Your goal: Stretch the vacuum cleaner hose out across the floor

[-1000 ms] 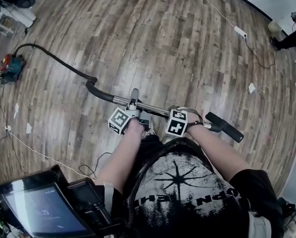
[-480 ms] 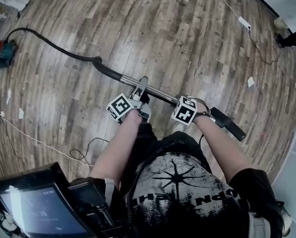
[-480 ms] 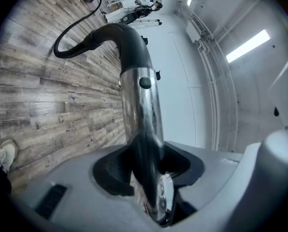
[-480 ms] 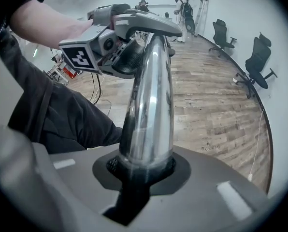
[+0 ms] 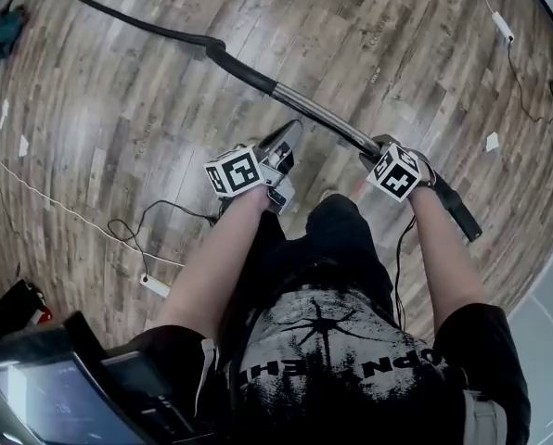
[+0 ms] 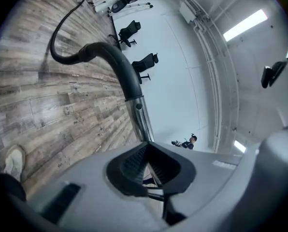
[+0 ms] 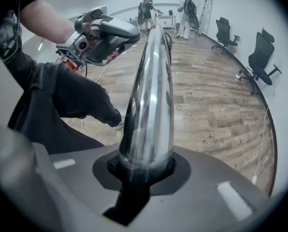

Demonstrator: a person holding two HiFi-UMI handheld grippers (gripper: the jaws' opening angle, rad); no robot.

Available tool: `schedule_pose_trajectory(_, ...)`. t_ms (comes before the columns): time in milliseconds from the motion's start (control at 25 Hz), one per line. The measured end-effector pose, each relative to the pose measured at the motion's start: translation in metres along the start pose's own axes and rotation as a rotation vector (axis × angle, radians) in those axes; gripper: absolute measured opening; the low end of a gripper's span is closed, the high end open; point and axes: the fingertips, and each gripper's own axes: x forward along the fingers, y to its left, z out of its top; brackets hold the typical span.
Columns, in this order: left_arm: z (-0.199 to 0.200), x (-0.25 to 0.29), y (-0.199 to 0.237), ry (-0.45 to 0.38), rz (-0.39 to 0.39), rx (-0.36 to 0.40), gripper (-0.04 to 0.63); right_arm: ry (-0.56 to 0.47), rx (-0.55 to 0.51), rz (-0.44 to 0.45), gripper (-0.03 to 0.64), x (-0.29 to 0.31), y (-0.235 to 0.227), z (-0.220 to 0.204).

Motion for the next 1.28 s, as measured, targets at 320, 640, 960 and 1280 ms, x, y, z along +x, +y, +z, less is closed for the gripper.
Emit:
schedule_pose_trajectory(320, -0.030, 0.053, 0.086, 0.232, -0.022, 0.537, 0.000, -0.001, -0.002, -0.154, 0.081, 0.129, -0.059, -0.102)
schedule_pose_trajectory(640, -0.088, 0.109, 0.169, 0.499, -0.147, 1.002, 0.000, 0.045, 0.049, -0.216, 0.062, 0.291, -0.102, -0.226)
schedule_pose_trajectory(960, -0.125, 0.102, 0.207, 0.470, -0.088, 0.976, 0.000, 0.010, 0.085, -0.204, 0.058, 0.401, -0.109, -0.292)
schedule_pose_trajectory(1280, -0.135, 0.087, 0.202, 0.379, 0.013, 0.949, 0.000, 0.039, 0.064, -0.142, 0.057, 0.455, -0.121, -0.318)
